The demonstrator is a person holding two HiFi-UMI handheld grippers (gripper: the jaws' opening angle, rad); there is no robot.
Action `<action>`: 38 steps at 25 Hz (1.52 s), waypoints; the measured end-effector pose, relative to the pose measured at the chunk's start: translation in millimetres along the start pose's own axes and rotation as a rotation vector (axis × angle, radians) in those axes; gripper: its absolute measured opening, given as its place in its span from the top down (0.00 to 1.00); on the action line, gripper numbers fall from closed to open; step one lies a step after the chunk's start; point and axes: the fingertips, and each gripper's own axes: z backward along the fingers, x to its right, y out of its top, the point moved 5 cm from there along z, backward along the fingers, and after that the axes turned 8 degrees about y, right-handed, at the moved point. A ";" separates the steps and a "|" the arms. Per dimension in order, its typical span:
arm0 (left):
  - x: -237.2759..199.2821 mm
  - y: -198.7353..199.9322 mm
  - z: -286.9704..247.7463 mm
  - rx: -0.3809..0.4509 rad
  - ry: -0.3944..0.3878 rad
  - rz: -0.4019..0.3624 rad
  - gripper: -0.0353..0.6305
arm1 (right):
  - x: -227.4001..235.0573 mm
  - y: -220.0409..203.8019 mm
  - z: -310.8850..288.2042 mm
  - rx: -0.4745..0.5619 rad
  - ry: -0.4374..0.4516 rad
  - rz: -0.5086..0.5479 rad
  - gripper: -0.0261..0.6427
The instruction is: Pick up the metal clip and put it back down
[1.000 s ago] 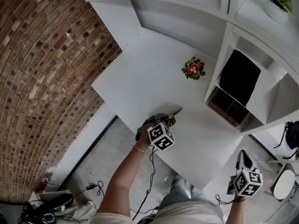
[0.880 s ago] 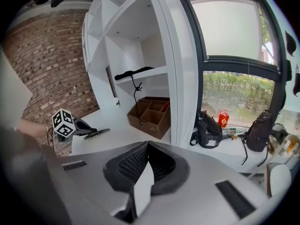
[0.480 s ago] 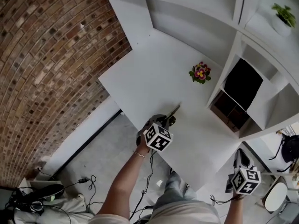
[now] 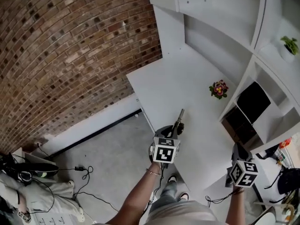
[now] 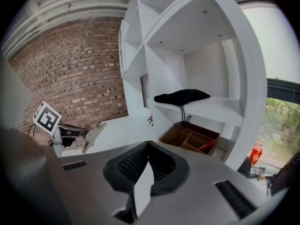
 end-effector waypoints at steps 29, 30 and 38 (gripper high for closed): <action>-13.6 -6.7 118.9 0.133 0.186 0.111 0.91 | -60.6 19.6 20.4 0.179 0.015 0.008 0.96; -10.5 -3.6 111.3 0.128 0.170 0.079 0.91 | -56.5 18.2 22.6 0.179 -0.002 -0.005 0.96; 23.4 15.5 44.3 0.074 0.028 -0.134 0.91 | -24.7 6.8 35.4 0.170 -0.130 -0.068 0.96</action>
